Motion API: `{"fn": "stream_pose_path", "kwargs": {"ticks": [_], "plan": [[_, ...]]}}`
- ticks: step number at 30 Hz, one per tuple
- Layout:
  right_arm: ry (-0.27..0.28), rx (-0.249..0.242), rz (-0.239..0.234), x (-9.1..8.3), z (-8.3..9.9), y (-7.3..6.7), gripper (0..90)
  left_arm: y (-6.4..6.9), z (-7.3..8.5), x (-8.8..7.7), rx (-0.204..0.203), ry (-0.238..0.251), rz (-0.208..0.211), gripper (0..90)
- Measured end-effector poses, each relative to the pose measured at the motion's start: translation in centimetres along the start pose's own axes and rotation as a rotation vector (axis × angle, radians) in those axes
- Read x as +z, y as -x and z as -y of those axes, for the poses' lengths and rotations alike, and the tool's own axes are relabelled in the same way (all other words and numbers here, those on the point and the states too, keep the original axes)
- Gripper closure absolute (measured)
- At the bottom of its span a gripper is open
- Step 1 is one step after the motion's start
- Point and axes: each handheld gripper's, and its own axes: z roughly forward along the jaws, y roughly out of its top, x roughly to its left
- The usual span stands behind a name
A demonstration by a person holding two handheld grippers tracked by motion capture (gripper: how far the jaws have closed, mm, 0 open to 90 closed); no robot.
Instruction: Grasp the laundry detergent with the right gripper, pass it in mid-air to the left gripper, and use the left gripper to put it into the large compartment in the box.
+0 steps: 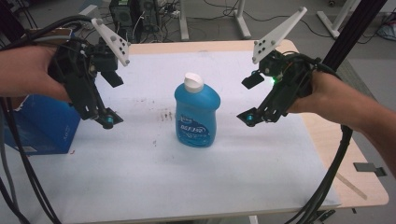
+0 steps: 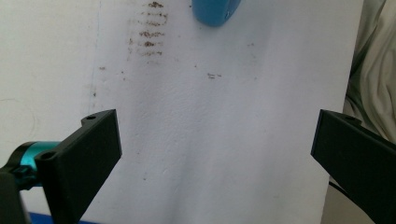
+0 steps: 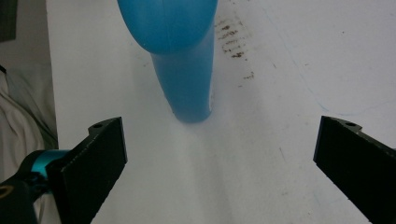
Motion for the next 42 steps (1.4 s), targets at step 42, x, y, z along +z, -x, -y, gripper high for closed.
{"fn": "stream_pose_path", "kwargs": {"ticks": [42], "plan": [[0.242, 0.026, -0.015, 6.9, 1.6, -1.2, 1.9, -0.3, -0.3, 1.0, 0.006, -0.004, 0.006, 1.7]]}}
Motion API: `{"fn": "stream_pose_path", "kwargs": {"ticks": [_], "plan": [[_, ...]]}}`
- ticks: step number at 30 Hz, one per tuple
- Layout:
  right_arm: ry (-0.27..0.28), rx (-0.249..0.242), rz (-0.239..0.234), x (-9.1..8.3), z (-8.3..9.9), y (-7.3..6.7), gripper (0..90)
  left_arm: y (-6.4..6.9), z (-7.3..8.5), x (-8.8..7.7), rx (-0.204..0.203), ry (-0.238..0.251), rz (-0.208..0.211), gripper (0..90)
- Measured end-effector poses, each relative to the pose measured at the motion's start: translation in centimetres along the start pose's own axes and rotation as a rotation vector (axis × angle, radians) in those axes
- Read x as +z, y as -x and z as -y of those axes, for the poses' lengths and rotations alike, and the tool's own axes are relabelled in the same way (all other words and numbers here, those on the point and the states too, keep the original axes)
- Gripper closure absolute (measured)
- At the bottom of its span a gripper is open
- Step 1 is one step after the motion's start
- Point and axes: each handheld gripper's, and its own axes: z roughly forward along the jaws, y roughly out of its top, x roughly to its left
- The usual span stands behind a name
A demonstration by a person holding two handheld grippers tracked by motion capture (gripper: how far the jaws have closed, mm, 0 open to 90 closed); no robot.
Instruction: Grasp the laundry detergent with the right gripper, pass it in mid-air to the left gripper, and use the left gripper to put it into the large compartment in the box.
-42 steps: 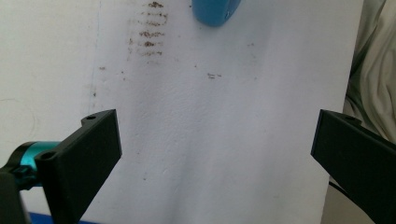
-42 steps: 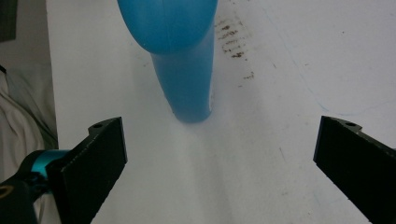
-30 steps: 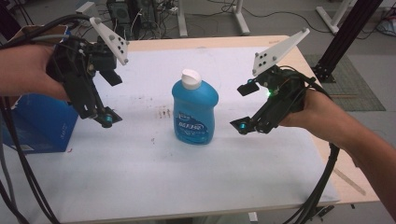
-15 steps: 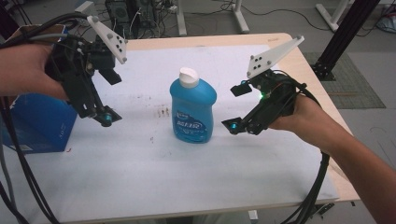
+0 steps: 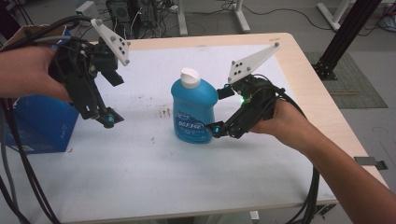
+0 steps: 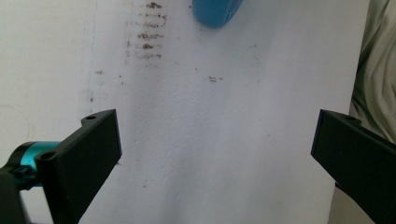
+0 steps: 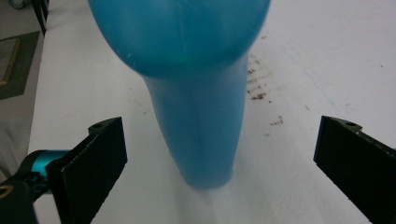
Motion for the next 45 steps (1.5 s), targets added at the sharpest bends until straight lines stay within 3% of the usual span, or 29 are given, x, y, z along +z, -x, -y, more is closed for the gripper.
{"fn": "stream_pose_path", "kwargs": {"ticks": [28, 35, 39, 45], "plan": [[0.125, 0.010, -0.025, 3.1, 0.1, 0.0, 2.2, -0.3, 0.2, 0.1, -0.008, 0.003, 0.004, 1.7], [0.158, 0.017, -0.038, 3.2, 0.5, 0.1, 5.1, -0.4, 0.1, 0.1, -0.009, 0.004, 0.006, 1.7], [0.177, -0.001, -0.060, 3.2, 0.7, 0.0, 14.6, -0.4, 0.1, 0.1, -0.012, 0.007, 0.006, 1.7], [0.200, -0.001, -0.047, 3.3, 0.7, 0.0, 17.6, -0.4, 0.1, 0.1, -0.010, 0.005, 0.007, 1.7]]}}
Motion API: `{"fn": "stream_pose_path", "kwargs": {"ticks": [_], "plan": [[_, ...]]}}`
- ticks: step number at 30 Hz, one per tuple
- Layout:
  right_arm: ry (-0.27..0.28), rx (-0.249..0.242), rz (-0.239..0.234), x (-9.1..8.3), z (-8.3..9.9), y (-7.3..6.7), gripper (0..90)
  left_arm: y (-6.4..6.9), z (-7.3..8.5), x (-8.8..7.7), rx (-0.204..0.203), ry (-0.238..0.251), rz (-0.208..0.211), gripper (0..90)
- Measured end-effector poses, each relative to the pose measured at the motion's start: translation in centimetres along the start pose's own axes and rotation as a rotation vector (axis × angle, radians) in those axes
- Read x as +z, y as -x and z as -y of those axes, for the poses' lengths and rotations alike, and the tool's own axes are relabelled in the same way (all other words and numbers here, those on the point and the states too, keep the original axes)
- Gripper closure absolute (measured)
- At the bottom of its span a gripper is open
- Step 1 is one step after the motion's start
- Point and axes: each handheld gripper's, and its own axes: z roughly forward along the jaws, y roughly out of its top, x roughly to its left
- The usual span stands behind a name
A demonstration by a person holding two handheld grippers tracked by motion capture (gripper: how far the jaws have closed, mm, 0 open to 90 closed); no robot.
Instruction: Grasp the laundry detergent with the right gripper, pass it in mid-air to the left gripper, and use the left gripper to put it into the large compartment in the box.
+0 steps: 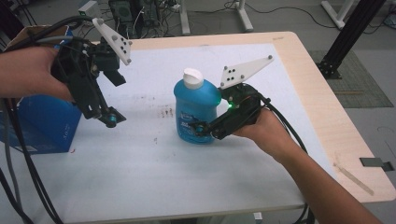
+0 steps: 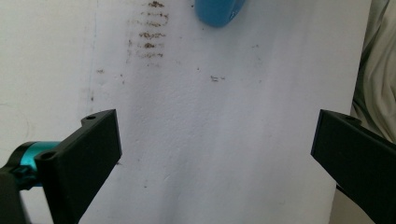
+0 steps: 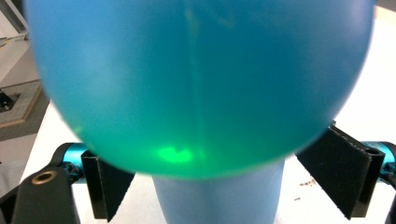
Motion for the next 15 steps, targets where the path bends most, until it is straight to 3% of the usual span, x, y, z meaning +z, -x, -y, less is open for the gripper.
{"fn": "stream_pose_path", "kwargs": {"ticks": [15], "plan": [[0.046, -0.047, 0.008, 0.07, 0.36, -0.30, 35.5, -0.15, -0.10, 0.16, 0.001, -0.001, 0.006, 1.7]]}}
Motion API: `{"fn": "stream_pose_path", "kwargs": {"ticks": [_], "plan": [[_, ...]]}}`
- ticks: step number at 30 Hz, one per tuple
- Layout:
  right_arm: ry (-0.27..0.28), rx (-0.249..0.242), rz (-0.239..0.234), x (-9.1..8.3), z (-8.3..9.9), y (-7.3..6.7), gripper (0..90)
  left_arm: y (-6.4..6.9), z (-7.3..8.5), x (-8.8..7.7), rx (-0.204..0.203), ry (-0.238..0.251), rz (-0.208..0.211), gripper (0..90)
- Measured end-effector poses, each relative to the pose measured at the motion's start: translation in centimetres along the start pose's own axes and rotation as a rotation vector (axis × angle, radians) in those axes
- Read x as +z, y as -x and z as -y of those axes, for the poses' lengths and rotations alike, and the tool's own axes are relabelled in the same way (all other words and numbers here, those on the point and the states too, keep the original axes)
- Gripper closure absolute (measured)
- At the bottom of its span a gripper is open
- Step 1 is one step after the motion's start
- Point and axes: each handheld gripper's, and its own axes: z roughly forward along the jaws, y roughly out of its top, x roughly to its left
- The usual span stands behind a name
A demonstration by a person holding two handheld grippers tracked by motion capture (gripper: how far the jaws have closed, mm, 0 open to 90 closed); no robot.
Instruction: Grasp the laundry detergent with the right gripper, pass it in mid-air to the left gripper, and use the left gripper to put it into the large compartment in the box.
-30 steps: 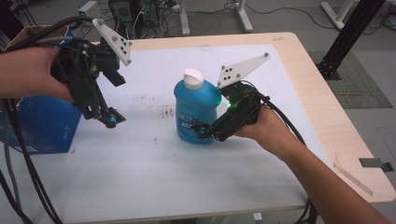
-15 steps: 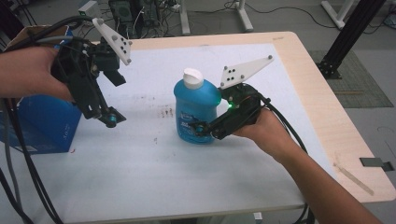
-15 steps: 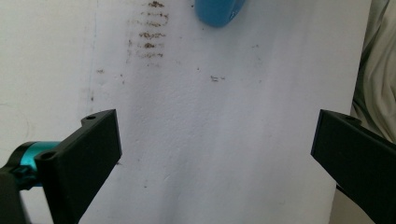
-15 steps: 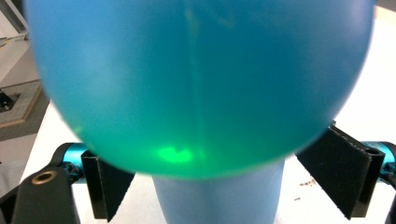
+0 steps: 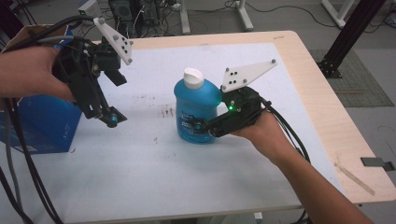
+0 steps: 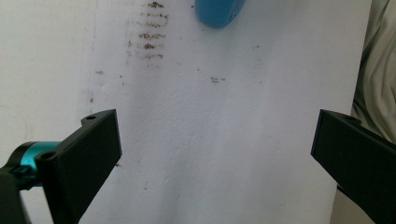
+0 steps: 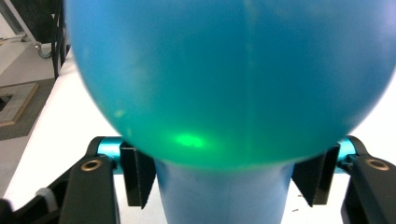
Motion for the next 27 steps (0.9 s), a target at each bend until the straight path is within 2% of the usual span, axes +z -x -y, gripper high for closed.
{"fn": "stream_pose_path", "kwargs": {"ticks": [8, 19, 27], "plan": [[0.017, -0.031, 0.006, 0.10, 0.11, -0.26, 43.3, -0.06, -0.05, 0.09, 0.000, 0.000, 0.002, 1.7], [0.046, -0.021, -0.004, 0.09, 0.44, -0.17, 45.1, -0.11, -0.15, 0.10, -0.001, 0.008, 0.009, 1.7], [0.033, -0.013, -0.011, -0.14, 0.29, -0.18, 45.9, 0.28, -0.47, -0.43, 0.006, 0.028, 0.020, 1.7]]}}
